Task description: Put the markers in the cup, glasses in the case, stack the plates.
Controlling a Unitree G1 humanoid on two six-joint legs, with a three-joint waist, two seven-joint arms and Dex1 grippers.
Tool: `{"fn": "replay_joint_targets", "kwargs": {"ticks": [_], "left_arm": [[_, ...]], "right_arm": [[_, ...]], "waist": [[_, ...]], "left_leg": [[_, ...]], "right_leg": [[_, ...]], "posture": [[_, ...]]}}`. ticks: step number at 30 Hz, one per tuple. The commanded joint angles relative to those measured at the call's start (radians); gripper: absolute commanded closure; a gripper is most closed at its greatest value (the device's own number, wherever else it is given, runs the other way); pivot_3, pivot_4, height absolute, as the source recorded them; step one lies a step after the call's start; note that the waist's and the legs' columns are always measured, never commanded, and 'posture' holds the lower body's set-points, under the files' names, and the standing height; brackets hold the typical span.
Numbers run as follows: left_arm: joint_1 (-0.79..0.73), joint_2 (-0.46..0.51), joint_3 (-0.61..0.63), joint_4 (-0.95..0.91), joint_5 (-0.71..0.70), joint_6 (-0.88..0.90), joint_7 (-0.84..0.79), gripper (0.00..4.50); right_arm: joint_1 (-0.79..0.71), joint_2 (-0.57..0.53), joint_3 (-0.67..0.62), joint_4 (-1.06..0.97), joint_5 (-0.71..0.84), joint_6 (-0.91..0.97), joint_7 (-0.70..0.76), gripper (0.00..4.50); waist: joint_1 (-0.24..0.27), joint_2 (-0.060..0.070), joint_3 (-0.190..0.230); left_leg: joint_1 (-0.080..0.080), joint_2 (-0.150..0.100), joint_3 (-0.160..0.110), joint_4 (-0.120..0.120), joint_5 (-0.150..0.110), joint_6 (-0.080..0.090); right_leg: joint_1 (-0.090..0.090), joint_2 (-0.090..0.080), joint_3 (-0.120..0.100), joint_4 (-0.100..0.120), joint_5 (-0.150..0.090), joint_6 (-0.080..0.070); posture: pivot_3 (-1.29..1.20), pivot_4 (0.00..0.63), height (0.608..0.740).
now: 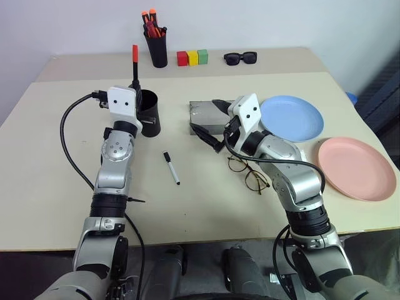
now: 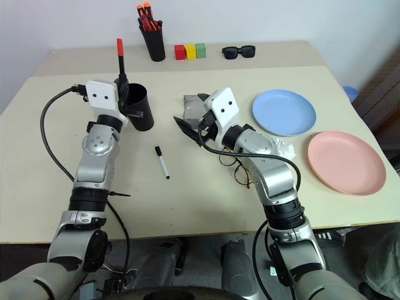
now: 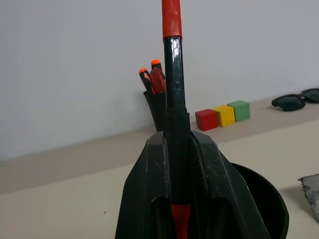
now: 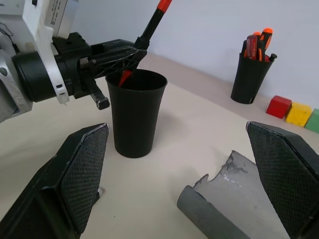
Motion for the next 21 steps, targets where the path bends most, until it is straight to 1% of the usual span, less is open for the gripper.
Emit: {"fn": "replay_joint_targets", "kwargs": {"ticks": [1,2,3,5,6,7,8,10,16,21], "left_arm": [[-0.015,0.003,0.001,-0.010,0.015,-0.025,0.011,4.46],[-0.017,0.001,0.002,-0.007,0.011,-0.025,0.009,4.46],[-0.020,0.001,0.003,-0.003,0.010,-0.026,0.008,3.50],[-0.023,0.003,0.006,0.001,0.019,-0.031,0.020,2.63],[-0.026,0.005,0.005,0.006,0.026,-0.033,0.026,2.06],[-0.029,0.006,0.006,0.009,0.029,-0.033,0.029,1.63],[-0.030,0.004,0.007,0.010,0.026,-0.033,0.029,1.04],[-0.037,0.001,0.009,0.014,0.018,-0.033,0.029,0.05],[-0.065,-0.012,0.022,-0.005,-0.005,-0.037,0.041,0.05],[-0.106,0.005,0.027,-0.096,-0.070,-0.010,-0.034,0.05]], "right_arm": [[-0.010,0.007,-0.006,-0.012,0.003,-0.024,0.003,0.00],[-0.010,0.006,-0.006,-0.011,0.003,-0.024,0.004,0.00],[-0.010,0.006,-0.006,-0.008,0.002,-0.024,0.004,0.00],[-0.009,0.006,-0.004,-0.007,0.001,-0.025,0.005,0.00],[-0.011,0.006,-0.005,-0.004,0.001,-0.026,0.006,0.00],[-0.011,0.007,-0.004,-0.002,0.001,-0.026,0.006,0.00],[-0.011,0.007,-0.002,-0.002,0.001,-0.027,0.007,0.00],[-0.015,0.009,0.000,0.004,0.000,-0.029,0.009,0.00],[-0.021,0.016,0.006,0.011,0.001,-0.032,0.013,0.00],[-0.032,-0.002,0.000,0.016,-0.002,-0.038,0.036,0.00]], "waist": [[0.000,0.000,0.000],[0.000,0.000,0.000],[0.000,0.000,0.000],[0.000,0.000,0.000],[0.000,0.000,0.000],[0.000,0.000,0.000],[0.000,0.000,0.000],[0.000,0.000,0.000],[0.000,0.000,0.000],[0.000,0.000,0.000]], "left_leg": [[0.000,0.000,0.000,0.000,0.000,0.000],[0.000,0.000,0.000,0.000,0.000,0.000],[0.000,0.000,0.000,0.000,0.000,0.000],[0.000,0.000,0.000,0.000,0.000,0.000],[0.000,0.000,0.000,0.000,0.000,0.000],[0.000,0.000,0.000,0.000,0.000,0.000],[0.000,0.000,0.000,0.000,0.000,0.000],[0.000,0.000,0.000,0.000,0.000,0.000],[0.000,0.000,0.000,0.000,0.000,0.000],[0.000,0.000,0.000,0.000,0.000,0.000]], "right_leg": [[0.000,0.000,0.000,0.000,0.000,0.000],[0.000,0.000,0.000,0.000,0.000,0.000],[0.000,0.000,0.000,0.000,0.000,0.000],[0.000,0.000,0.000,0.000,0.000,0.000],[0.000,0.000,0.000,0.000,0.000,0.000],[0.000,0.000,0.000,0.000,0.000,0.000],[0.000,0.000,0.000,0.000,0.000,0.000],[0.000,0.000,0.000,0.000,0.000,0.000],[0.000,0.000,0.000,0.000,0.000,0.000],[0.000,0.000,0.000,0.000,0.000,0.000]], "posture": [[0.00,0.150,0.740],[0.00,0.150,0.740],[0.00,0.150,0.740],[0.00,0.150,0.740],[0.00,0.150,0.740],[0.00,0.150,0.740],[0.00,0.150,0.740],[0.00,0.150,0.740],[0.00,0.150,0.740],[0.00,0.150,0.740]]}}
